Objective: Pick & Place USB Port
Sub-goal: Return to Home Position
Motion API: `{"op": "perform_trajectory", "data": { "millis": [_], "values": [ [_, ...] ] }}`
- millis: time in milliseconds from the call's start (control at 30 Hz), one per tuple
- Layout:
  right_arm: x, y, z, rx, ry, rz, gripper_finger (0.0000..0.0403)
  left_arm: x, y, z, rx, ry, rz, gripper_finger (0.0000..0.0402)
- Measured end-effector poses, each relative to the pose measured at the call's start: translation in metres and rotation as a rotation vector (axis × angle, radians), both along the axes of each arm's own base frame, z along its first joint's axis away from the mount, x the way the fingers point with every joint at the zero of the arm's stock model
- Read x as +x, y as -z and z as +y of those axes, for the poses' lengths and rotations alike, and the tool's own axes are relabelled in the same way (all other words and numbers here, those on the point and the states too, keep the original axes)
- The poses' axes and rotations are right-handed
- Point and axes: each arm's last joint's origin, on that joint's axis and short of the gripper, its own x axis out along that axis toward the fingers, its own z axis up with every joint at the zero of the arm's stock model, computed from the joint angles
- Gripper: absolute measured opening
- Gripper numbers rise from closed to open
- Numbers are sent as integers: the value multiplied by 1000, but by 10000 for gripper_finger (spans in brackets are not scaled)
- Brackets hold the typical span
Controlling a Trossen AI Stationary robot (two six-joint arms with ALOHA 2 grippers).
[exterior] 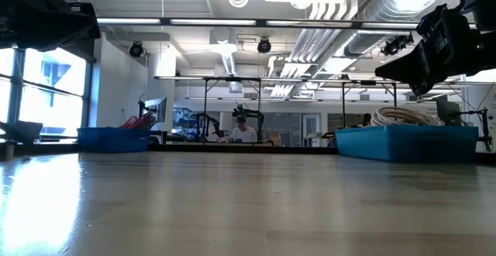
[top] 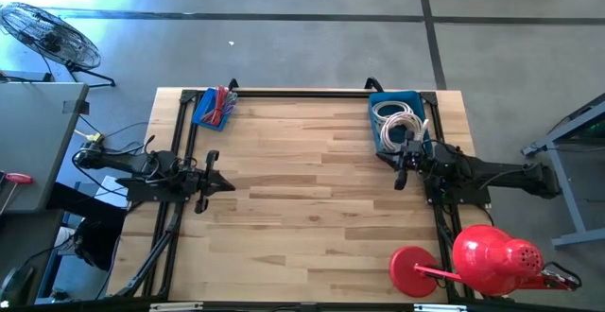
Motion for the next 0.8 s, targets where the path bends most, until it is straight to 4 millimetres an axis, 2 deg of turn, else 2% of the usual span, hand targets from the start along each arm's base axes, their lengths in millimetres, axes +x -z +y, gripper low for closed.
{"op": "perform_trajectory", "data": {
  "millis": [267,800],
  "values": [
    [0,-1,0,-2,1,-13,21,0,0,0,0,0,0,1],
    [0,-2,0,-3,-4,-20,20,0,0,0,0,0,0,1]
  ]
}}
